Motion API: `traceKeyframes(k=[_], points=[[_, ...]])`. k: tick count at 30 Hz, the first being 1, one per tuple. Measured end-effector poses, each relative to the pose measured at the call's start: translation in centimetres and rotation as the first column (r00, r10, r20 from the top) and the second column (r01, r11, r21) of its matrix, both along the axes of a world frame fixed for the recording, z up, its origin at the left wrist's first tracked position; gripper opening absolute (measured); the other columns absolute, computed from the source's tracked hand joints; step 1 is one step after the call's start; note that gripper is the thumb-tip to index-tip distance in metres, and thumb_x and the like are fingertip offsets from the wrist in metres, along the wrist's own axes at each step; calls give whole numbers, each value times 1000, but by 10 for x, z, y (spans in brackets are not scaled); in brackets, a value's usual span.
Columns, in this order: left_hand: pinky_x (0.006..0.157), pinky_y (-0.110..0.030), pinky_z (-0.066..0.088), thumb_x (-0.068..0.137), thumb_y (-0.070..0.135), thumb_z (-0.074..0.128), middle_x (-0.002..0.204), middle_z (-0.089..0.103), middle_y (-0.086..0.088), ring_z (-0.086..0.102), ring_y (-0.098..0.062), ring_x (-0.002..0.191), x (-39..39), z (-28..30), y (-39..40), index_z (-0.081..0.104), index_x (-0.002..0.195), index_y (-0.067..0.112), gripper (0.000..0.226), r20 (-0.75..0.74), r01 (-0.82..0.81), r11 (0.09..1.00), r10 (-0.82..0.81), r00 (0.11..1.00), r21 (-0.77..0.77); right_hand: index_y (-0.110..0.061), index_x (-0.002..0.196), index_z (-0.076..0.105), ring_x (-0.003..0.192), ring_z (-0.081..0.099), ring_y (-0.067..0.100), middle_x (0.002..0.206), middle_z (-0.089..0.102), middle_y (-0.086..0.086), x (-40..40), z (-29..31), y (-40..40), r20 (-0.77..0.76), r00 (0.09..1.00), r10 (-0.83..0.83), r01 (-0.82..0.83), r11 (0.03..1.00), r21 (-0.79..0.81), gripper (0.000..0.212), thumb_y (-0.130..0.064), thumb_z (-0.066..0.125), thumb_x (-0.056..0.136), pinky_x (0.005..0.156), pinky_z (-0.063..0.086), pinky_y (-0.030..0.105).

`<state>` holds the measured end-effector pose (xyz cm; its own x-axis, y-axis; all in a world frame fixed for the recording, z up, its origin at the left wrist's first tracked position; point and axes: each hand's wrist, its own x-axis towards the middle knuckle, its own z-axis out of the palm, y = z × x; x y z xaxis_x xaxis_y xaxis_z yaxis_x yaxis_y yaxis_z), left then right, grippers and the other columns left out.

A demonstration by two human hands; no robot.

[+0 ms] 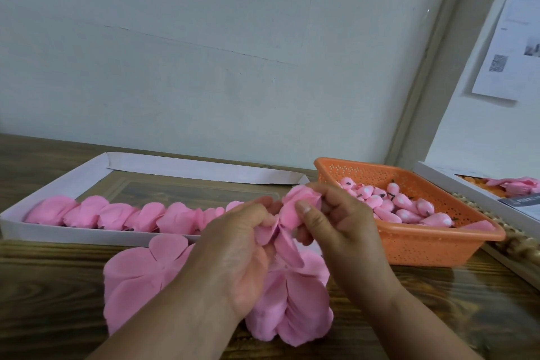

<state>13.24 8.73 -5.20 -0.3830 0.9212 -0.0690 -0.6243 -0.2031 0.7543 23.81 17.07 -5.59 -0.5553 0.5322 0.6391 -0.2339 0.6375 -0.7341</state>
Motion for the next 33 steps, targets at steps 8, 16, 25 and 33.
traceKeyframes(k=[8,16,25,33], points=[[75,-37,53,77,46,68,89,67,-19,62,-30,87,6,2,-6,64,96,-7,57,141,13,972,21,990,-236,-7,94,65,54,56,5,70,67,1,7,5,9,-68,993,-97,100,994,52,13,-1,54,90,55,47,16],[63,-36,54,92,49,51,88,70,-24,68,-28,71,5,-3,-3,63,98,-9,59,105,50,965,-23,994,-257,-18,93,65,57,57,7,75,68,2,12,12,10,-110,991,-78,86,994,67,13,-19,55,85,57,48,17],[74,-35,53,87,50,53,89,75,-11,69,-21,90,4,-3,-3,76,84,4,51,-28,19,991,-23,999,-136,-13,97,68,60,57,17,81,68,14,19,14,15,-17,991,131,-131,991,21,16,-15,56,87,59,50,24],[92,-58,49,90,26,60,78,72,-17,68,-38,89,5,-4,-6,71,76,8,25,-461,-263,955,174,870,-137,-3,99,65,60,59,16,77,68,10,21,13,17,95,980,176,-177,984,-1,18,-10,55,85,60,51,27]])
